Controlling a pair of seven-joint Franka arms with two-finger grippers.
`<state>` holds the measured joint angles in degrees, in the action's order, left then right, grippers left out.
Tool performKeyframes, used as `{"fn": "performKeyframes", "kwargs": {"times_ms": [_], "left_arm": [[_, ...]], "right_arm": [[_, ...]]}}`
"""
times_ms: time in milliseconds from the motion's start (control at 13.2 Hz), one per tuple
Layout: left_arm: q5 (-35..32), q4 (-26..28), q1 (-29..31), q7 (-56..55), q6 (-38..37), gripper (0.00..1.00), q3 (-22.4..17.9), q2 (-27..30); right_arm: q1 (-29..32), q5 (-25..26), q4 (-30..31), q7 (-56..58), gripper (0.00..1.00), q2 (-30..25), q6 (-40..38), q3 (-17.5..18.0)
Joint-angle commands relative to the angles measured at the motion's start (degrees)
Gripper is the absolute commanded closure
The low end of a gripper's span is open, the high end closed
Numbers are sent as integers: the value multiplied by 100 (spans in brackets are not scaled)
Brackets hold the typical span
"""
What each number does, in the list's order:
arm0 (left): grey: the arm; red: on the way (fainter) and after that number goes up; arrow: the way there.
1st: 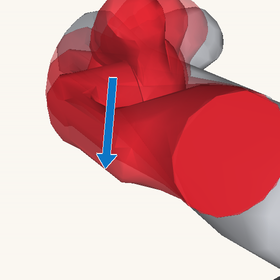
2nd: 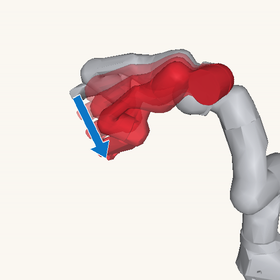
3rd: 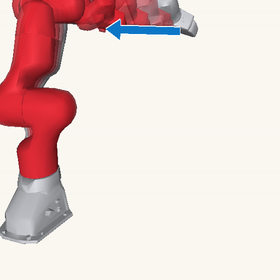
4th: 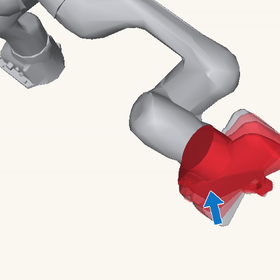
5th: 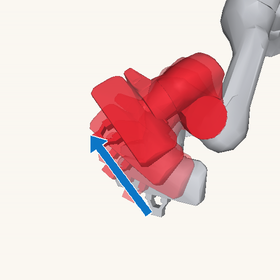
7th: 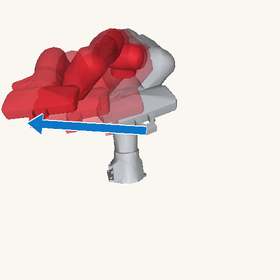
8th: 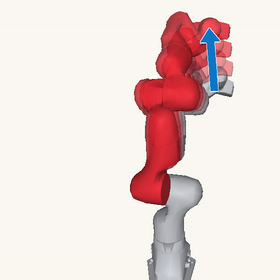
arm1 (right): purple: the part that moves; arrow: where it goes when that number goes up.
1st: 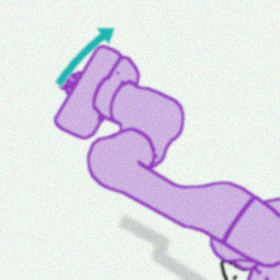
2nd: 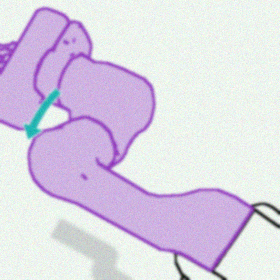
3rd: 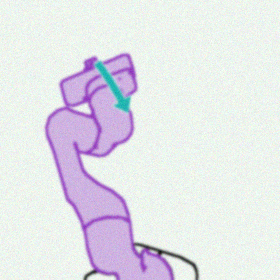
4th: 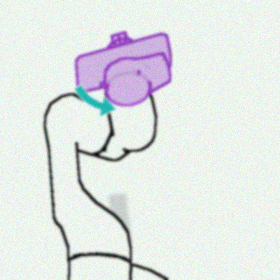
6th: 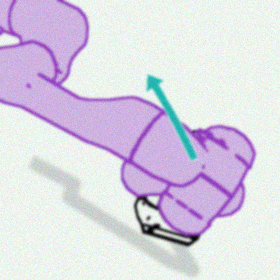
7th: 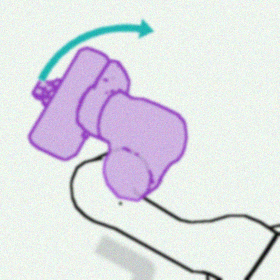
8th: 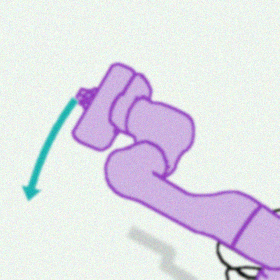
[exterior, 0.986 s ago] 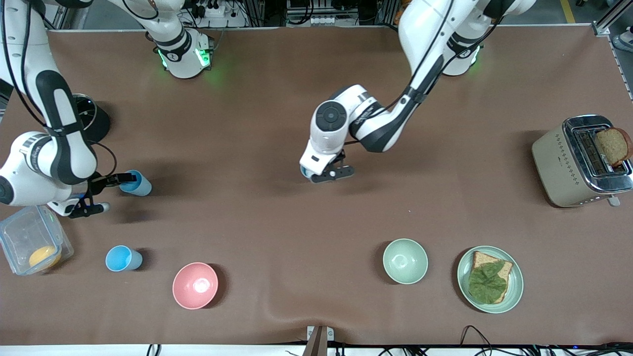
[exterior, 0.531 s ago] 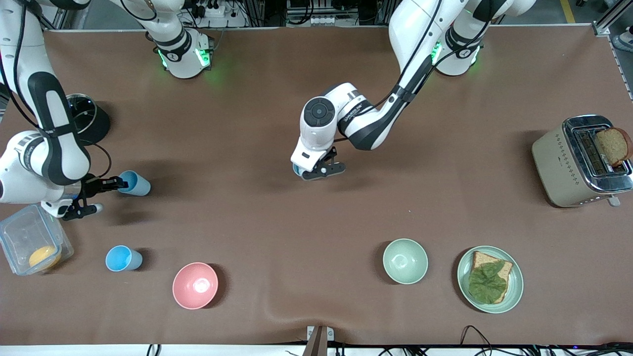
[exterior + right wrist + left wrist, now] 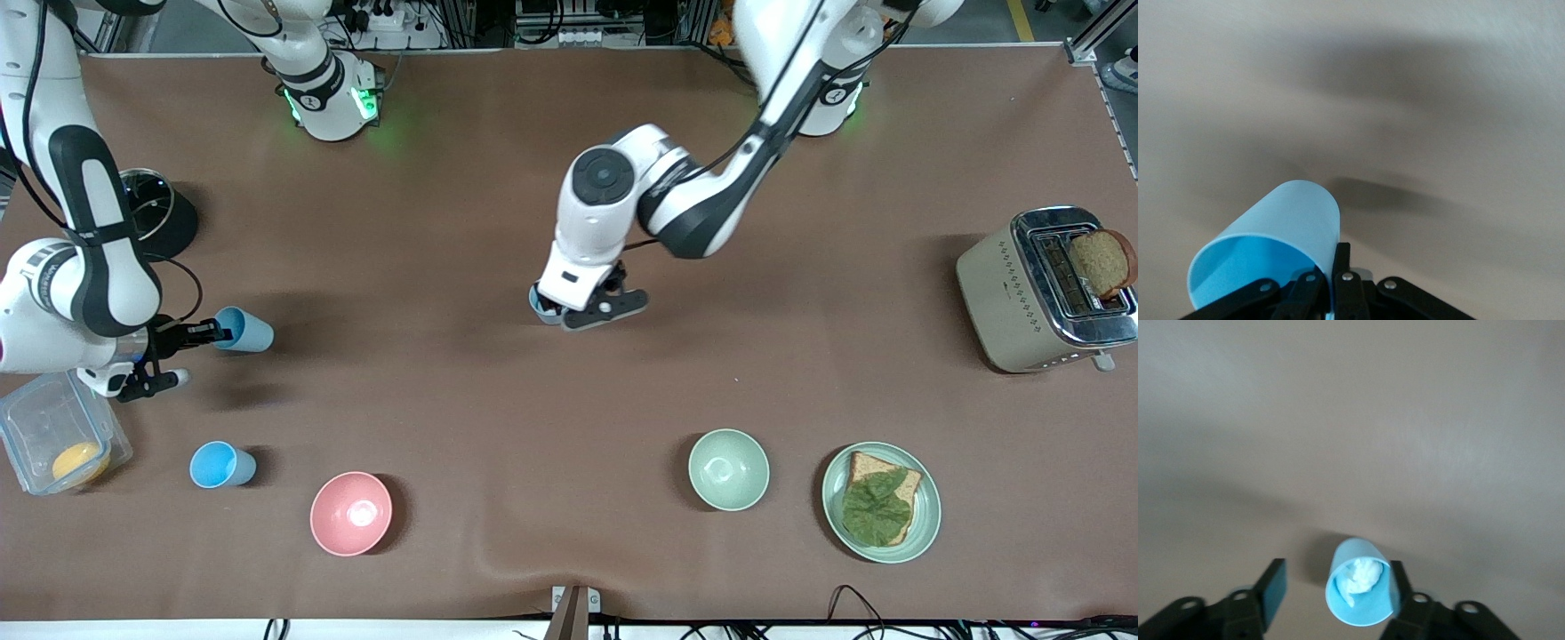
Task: Stack blue cups with both arms
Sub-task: 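Set down the tissue cup while the right gripper carries its cup toward it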
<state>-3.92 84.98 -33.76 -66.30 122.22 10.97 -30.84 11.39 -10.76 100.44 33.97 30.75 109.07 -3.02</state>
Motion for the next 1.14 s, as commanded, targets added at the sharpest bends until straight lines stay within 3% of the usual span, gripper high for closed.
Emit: {"fn": "performKeyframes", "kwargs": {"times_ms": [0, 303, 455, 531, 683, 834, 1062], "left_arm": [[-153, 168, 859, 483, -583, 0, 46, 875], [-153, 194, 2099, 2259, -1392, 0, 55, 1571], [-136, 177, 2626, 2727, -1647, 0, 98, 1826], [-118, 168, 2733, 2745, -1692, 0, 99, 1940], [-118, 150, 2882, 2772, -1928, 0, 55, 2090], [-57, 220, 3208, 3147, -2026, 0, 90, 2266], [-57, 799, 3253, 3666, -2131, 0, -67, 2722]], "right_arm": [[-382, -207, -217, -363, 100, -375, -369, -6], [-1330, -304, -726, -1679, 100, -473, -641, 47], [-1884, -322, -946, -2924, 100, -455, -695, 56], [-2156, -478, -973, -3514, 100, -455, -677, 56], [-2457, -1494, -973, -4220, 100, -447, -633, 38], [-2947, -1587, -982, -4843, 100, -420, -433, 30], [-3852, -1579, -904, -6329, 100, -271, 175, 29]]}}
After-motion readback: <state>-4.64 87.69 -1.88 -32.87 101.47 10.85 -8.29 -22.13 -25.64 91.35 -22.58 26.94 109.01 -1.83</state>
